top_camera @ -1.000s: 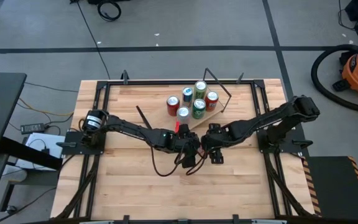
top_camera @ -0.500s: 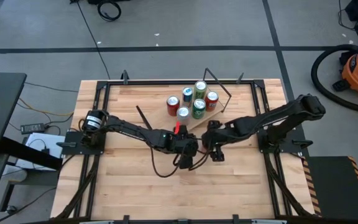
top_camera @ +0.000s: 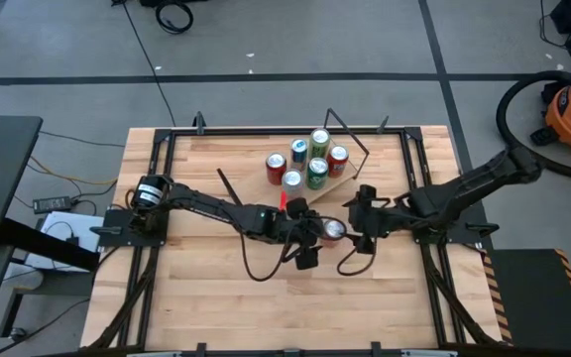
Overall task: Place canned beverage on shelf
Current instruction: Put the orange soda can on the shelf
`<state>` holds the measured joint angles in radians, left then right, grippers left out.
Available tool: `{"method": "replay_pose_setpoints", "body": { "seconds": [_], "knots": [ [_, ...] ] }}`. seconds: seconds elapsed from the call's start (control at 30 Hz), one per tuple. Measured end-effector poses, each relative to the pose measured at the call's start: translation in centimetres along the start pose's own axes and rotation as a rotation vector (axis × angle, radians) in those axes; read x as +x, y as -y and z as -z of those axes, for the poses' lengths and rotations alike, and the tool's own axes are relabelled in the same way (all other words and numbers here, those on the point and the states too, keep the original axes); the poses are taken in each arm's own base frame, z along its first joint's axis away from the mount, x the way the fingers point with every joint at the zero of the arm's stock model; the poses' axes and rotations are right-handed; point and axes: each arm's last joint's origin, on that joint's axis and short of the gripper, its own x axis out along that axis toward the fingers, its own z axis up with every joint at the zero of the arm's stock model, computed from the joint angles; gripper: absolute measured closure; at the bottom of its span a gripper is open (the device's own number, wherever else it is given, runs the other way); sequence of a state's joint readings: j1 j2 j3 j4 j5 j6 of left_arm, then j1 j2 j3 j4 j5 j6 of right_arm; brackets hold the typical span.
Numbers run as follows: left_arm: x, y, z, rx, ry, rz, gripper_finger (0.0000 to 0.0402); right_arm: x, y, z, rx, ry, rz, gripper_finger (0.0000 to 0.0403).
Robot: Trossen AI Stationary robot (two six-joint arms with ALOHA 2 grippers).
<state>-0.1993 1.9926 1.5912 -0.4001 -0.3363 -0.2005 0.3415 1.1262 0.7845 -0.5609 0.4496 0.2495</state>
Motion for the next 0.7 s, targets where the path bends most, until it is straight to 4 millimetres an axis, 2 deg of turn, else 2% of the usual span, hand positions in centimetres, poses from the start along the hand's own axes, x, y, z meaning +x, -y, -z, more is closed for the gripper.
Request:
{"method": "replay_pose_setpoints", "body": {
  "seconds": [0.33,0.7],
  "knots": [
    [-2.1,-0.4,-2.3,-0.002,-0.038,-0.025,0.0040,1.5,-0.7,4.0,0.077,0.179,0.131,0.0009],
    [-4.0,-1.0,-3.8,-0.024,-0.082,-0.061,0.0040,2.9,-1.0,6.0,0.115,0.284,0.123,0.0009]
  ]
}}
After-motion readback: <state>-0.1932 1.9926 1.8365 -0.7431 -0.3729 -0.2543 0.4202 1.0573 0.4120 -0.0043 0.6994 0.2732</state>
